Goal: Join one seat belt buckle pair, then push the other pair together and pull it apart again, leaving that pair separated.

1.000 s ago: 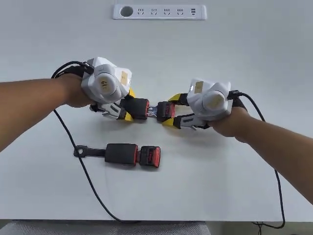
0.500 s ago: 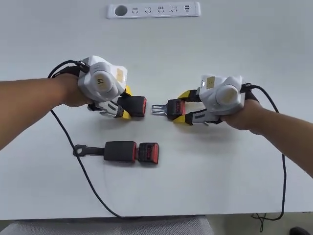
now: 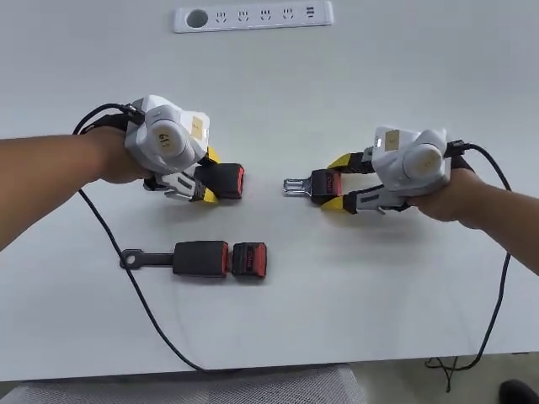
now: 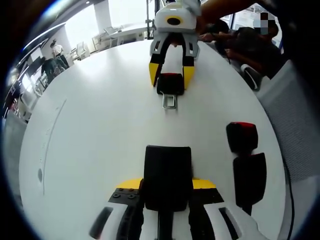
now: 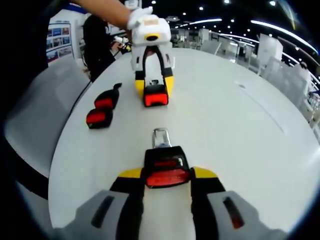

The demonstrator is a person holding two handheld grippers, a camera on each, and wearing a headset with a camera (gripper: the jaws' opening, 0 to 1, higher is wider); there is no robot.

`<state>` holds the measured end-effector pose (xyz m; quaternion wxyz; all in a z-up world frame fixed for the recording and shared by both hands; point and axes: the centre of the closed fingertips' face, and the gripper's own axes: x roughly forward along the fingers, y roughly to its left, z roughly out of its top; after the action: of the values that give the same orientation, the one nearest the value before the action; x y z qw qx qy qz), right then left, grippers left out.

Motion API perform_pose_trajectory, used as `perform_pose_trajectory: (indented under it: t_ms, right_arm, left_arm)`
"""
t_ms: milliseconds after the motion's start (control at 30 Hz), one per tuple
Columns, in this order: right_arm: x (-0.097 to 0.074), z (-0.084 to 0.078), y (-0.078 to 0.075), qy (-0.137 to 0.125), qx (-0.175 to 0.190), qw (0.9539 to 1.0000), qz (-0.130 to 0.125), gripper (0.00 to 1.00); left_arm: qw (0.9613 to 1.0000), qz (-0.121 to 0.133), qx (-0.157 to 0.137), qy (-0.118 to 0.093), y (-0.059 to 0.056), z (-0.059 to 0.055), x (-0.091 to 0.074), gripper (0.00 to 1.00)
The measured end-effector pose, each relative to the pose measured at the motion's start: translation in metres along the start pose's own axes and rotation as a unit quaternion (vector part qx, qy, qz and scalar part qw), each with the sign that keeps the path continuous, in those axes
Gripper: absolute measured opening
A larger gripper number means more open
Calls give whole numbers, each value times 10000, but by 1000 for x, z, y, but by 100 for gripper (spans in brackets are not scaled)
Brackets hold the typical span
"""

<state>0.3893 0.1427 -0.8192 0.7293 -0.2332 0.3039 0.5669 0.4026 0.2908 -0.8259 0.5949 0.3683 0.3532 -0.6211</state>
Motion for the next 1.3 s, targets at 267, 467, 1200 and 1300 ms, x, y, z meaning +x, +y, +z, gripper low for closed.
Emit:
perform_pose_trajectory:
  t_ms: [267, 467, 1200, 1300]
  right_arm:
    - [-12, -12, -2, 21, 59, 10000, -69, 36]
    - [-21, -22, -2, 42, 81, 9999, -68, 36]
    - [-35, -41, 7, 301, 125, 9992, -216, 63]
    - [-42, -31, 0, 14, 394, 9977, -559, 64]
  left_arm:
    - [10000, -3, -38, 27, 0, 0, 0, 35]
    - [10000, -3, -40, 38, 0, 0, 0, 35]
    - [9999, -9, -158, 10, -2, -1, -1, 36]
    - [9995, -91, -283, 84, -10, -1, -2, 46]
